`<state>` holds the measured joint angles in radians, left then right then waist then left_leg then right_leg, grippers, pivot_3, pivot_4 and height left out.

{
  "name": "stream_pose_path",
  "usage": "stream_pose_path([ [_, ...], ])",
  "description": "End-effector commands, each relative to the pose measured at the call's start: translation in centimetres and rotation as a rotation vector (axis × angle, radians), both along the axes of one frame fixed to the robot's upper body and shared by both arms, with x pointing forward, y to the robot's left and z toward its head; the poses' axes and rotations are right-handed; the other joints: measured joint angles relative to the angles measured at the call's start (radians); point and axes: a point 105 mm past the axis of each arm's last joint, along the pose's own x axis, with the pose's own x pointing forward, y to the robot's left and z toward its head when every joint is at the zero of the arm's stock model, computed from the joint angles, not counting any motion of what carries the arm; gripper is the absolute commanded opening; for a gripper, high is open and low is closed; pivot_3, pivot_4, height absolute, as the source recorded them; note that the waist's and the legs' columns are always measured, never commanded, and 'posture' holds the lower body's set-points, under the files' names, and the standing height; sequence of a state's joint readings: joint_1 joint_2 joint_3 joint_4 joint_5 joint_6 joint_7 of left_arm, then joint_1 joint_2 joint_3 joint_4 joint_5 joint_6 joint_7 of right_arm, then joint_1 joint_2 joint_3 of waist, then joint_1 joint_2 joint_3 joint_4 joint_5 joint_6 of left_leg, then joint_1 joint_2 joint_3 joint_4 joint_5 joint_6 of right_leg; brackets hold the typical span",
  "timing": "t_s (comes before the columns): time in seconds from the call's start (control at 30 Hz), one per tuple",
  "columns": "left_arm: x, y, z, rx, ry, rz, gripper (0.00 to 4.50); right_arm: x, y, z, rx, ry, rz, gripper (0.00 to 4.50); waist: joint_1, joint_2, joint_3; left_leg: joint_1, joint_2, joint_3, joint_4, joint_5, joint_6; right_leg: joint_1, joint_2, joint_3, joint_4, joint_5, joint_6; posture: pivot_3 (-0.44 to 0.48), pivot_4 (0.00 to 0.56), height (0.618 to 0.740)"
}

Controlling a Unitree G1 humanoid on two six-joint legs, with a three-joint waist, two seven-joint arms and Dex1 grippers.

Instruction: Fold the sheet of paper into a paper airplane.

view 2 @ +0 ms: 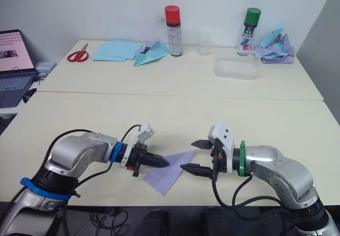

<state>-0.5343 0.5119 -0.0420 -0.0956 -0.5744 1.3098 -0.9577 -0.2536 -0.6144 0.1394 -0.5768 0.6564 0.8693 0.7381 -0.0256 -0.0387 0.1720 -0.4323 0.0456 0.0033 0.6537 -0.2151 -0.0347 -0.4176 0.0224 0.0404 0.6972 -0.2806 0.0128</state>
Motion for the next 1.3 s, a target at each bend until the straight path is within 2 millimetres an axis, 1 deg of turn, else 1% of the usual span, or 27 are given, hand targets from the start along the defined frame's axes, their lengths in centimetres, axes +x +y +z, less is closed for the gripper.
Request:
stream_pose_path([
  [0.03,3.4,0.8,2.0,-0.127,0.087,0.377,0.03,0.8,-0.6,0.7,0.015,-0.067,-0.051,4.30,0.003,0.000,0.000,0.000,0.000,-0.001,0.003,0.000,0.000,0.002,0.000,-0.002,0.000,0.000,0.000,0.000,0.150,0.740],
  [0.07,4.2,0.5,2.0,-0.184,0.123,0.493,0.03,1.3,-0.7,0.8,0.023,-0.082,-0.078,4.30,0.001,0.000,0.000,0.000,0.000,-0.001,0.007,0.000,0.000,0.005,0.000,-0.003,0.000,0.000,0.000,0.000,0.150,0.740],
  [0.1,4.6,-0.1,2.0,-0.225,0.150,0.571,0.03,1.7,-0.8,0.9,0.027,-0.095,-0.100,4.30,0.000,0.000,0.000,0.000,-0.001,-0.001,0.008,0.000,0.000,0.006,0.000,-0.003,-0.001,0.001,0.001,0.000,0.150,0.740],
  [0.17,5.0,-0.8,1.9,-0.273,0.190,0.686,0.03,2.2,-0.8,0.9,0.028,-0.113,-0.124,4.30,-0.001,-0.001,0.000,0.002,-0.001,-0.001,0.008,0.000,0.000,0.009,-0.001,-0.002,-0.002,0.002,0.003,0.000,0.150,0.740],
  [0.27,5.0,-1.6,1.5,-0.284,0.240,0.788,0.03,2.3,-0.8,0.7,0.019,-0.134,-0.126,4.30,-0.015,-0.002,0.001,0.005,-0.002,-0.001,0.007,0.000,0.000,0.009,-0.001,0.003,-0.001,0.003,0.004,0.000,0.150,0.740],
  [0.3,4.9,-1.5,1.4,-0.280,0.250,0.823,0.03,2.5,-0.8,0.6,0.016,-0.147,-0.132,4.30,-0.016,-0.002,0.001,0.007,-0.001,-0.001,0.006,-0.001,0.000,0.009,-0.001,0.004,0.000,0.003,0.004,0.000,0.150,0.740],
  [0.33,4.9,-1.4,1.4,-0.279,0.256,0.846,0.53,2.6,-0.8,0.6,0.013,-0.158,-0.136,4.30,-0.013,-0.002,0.001,0.008,0.000,-0.001,0.006,-0.001,0.000,0.010,-0.001,0.003,0.000,0.003,0.004,0.000,0.150,0.740],
  [0.37,4.9,-1.2,1.5,-0.286,0.264,0.877,0.72,2.9,-0.8,0.7,0.010,-0.179,-0.144,4.30,-0.010,-0.002,0.001,0.008,0.000,-0.001,0.006,0.000,0.000,0.011,0.000,0.002,0.000,0.003,0.004,0.000,0.150,0.740],
  [0.4,4.9,-1.0,1.6,-0.296,0.266,0.900,0.99,3.2,-0.7,0.6,-0.001,-0.209,-0.150,4.30,-0.007,-0.002,0.001,0.008,0.000,-0.001,0.006,0.000,0.000,0.011,0.001,0.001,0.000,0.003,0.004,0.000,0.150,0.740],
  [0.53,4.7,-0.6,2.6,-0.333,0.225,0.906,2.32,3.5,-0.3,0.1,-0.023,-0.271,-0.144,4.30,-0.005,-0.002,0.001,0.008,-0.001,-0.001,0.006,0.000,-0.001,0.012,0.000,0.002,0.000,0.003,0.004,0.000,0.150,0.740],
  [0.67,4.2,2.2,3.6,-0.330,0.118,0.902,3.64,3.6,0.6,-0.6,-0.037,-0.314,-0.123,4.30,-0.004,-0.002,0.001,0.008,-0.001,0.000,0.006,0.000,-0.001,0.012,-0.006,0.003,-0.001,0.004,0.005,0.000,0.150,0.740],
  [0.73,3.9,2.8,4.7,-0.364,0.065,0.846,4.31,3.9,1.0,-0.8,-0.037,-0.328,-0.123,4.30,-0.004,-0.002,0.001,0.008,-0.001,0.001,0.007,0.000,-0.001,0.012,-0.007,0.003,-0.002,0.005,0.007,0.000,0.150,0.740],
  [0.77,3.7,3.0,5.0,-0.373,0.050,0.823,4.49,4.0,1.1,-0.8,-0.036,-0.332,-0.124,4.30,-0.004,-0.002,0.001,0.008,-0.002,0.002,0.007,0.000,-0.001,0.012,-0.007,0.004,-0.002,0.005,0.007,0.000,0.150,0.740],
  [0.87,2.8,3.0,6.3,-0.434,0.005,0.701,4.49,4.5,1.3,-0.6,-0.035,-0.372,-0.132,4.30,-0.004,-0.003,0.001,0.008,-0.001,0.002,0.007,0.000,-0.001,0.012,-0.007,0.004,-0.002,0.005,0.008,0.000,0.150,0.740],
  [1.03,1.0,2.5,6.9,-0.448,-0.018,0.541,4.49,5.6,1.0,-0.2,-0.042,-0.417,-0.179,4.30,-0.004,-0.002,0.001,0.010,0.000,0.000,0.006,0.000,-0.001,0.012,-0.006,0.004,-0.001,0.005,0.008,0.000,0.150,0.740],
  [1.13,1.1,2.1,6.4,-0.472,0.010,0.541,4.49,6.3,0.3,-0.5,-0.098,-0.469,-0.209,4.30,0.000,-0.002,0.001,0.010,-0.001,0.000,0.006,0.000,-0.001,0.013,-0.006,0.004,-0.001,0.005,0.008,0.000,0.150,0.740],
  [1.23,0.6,2.0,5.4,-0.429,0.011,0.532,4.49,7.3,-0.6,-0.8,-0.159,-0.521,-0.258,4.30,-0.001,-0.002,0.001,0.010,-0.002,0.003,0.007,0.000,-0.001,0.013,-0.007,0.005,-0.002,0.005,0.007,0.000,0.150,0.740],
  [1.3,0.0,2.2,4.8,-0.383,-0.003,0.514,4.49,7.7,-1.0,-0.8,-0.169,-0.530,-0.281,4.30,-0.002,-0.002,0.001,0.011,-0.002,0.003,0.007,0.000,-0.001,0.013,-0.007,0.005,-0.002,0.005,0.007,0.000,0.150,0.740],
])
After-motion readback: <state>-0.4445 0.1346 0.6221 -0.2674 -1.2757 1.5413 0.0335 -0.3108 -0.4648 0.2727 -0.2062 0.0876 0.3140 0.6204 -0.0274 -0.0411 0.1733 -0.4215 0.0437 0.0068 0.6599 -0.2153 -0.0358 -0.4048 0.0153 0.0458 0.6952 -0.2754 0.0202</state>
